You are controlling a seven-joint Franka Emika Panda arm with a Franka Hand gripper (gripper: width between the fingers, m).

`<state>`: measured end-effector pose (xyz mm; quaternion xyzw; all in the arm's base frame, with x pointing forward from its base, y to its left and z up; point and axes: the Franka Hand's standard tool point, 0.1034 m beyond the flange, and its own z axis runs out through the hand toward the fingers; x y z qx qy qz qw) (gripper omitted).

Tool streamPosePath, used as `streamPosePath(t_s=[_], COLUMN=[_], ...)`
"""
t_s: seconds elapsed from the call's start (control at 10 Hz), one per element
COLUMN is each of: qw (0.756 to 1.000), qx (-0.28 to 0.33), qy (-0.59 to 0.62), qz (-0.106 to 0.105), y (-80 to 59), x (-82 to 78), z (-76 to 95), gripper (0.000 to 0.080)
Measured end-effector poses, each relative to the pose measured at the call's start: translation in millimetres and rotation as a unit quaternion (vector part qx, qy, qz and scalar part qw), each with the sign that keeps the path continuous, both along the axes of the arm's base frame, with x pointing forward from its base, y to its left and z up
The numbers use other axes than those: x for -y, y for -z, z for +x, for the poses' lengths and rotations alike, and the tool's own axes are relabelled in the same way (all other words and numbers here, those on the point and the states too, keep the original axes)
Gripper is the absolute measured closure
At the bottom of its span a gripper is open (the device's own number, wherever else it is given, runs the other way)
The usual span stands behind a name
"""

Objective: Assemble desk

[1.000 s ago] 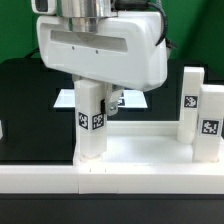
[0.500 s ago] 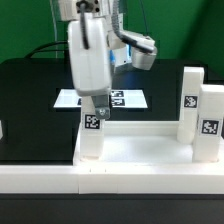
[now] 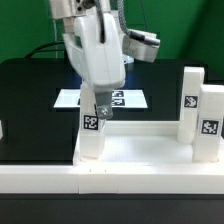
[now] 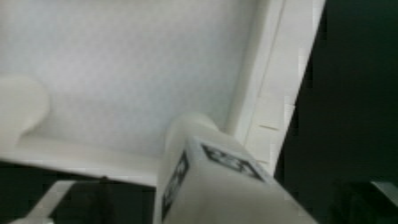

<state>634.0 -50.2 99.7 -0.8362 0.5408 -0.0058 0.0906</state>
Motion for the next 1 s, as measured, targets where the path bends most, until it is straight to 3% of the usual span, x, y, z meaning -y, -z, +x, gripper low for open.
streamPosePath(t_s=[0.5,0.7,0.8,1.0], qw=[0.987,0.933,0.919,0.930], qx=[0.022,0.020,0.022,0.019], qy=[-0.158,-0.352,-0.388,-0.361], qz=[-0.018,-0.067,-0.073,-0.070], y=[1.4,-1.4,-0.8,-0.4], x=[0.4,2.3,3.1,3.1], z=[-1.5,-1.0,-1.3,-1.4], gripper=[0.0150,0.0150,0.0150,0.0150])
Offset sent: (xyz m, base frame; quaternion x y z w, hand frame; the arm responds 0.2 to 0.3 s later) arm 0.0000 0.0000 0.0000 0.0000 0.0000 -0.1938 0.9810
